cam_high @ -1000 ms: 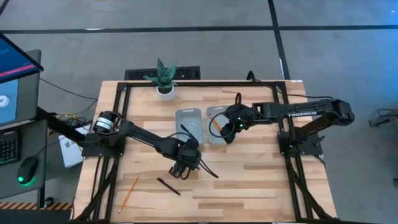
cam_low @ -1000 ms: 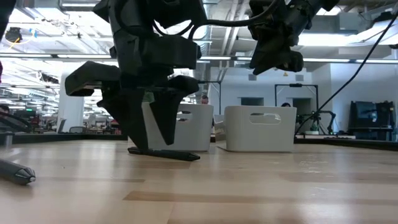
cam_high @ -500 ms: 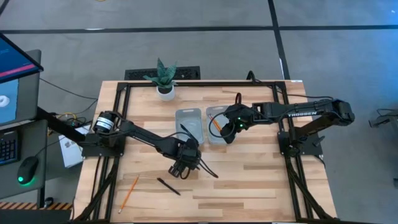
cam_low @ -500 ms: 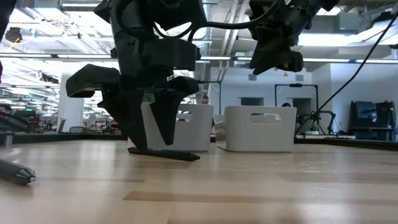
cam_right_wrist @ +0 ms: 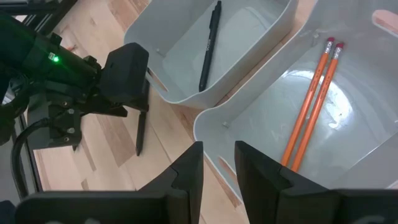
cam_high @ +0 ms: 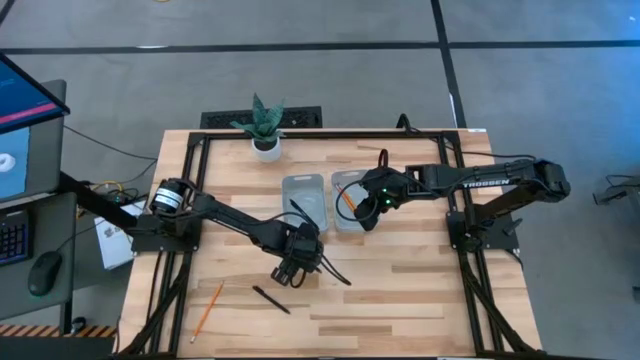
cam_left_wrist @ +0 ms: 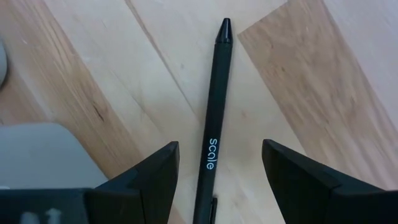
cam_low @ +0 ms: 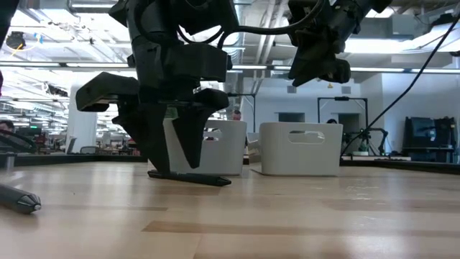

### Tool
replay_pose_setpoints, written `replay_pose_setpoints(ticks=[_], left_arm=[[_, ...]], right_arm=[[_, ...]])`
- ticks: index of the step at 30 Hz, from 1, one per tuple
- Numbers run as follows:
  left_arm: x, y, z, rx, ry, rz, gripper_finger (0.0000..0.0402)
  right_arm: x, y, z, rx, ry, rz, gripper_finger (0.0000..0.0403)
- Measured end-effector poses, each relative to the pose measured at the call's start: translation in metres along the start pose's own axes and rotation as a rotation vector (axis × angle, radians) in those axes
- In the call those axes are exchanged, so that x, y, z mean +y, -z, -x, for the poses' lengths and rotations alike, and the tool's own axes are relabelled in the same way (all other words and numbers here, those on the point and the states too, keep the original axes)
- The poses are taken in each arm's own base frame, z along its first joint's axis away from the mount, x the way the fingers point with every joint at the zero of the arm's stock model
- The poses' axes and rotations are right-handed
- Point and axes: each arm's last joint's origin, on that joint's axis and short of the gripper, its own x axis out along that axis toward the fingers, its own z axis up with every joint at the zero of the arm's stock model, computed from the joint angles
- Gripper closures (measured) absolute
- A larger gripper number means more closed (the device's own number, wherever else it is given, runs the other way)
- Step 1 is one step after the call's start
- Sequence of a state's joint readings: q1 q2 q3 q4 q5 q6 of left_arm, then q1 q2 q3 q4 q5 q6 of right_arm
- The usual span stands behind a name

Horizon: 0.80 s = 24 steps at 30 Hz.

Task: Sort pens & pencils
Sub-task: Put the top black pen into the left gray bin

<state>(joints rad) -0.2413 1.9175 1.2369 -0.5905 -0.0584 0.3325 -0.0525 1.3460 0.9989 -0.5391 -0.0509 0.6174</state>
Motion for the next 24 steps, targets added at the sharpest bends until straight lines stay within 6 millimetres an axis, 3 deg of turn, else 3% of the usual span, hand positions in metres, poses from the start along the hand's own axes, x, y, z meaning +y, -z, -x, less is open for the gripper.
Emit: replay_pose_setpoints(ticks=[24], left_arm=[[-0.0015, -0.0003, 0.0001, -0.007, 0.027, -0.023, 0.0180]], right_arm=[[-0.0005, -0.0004, 0.0000, -0.001, 0.001, -0.004, 0.0290]])
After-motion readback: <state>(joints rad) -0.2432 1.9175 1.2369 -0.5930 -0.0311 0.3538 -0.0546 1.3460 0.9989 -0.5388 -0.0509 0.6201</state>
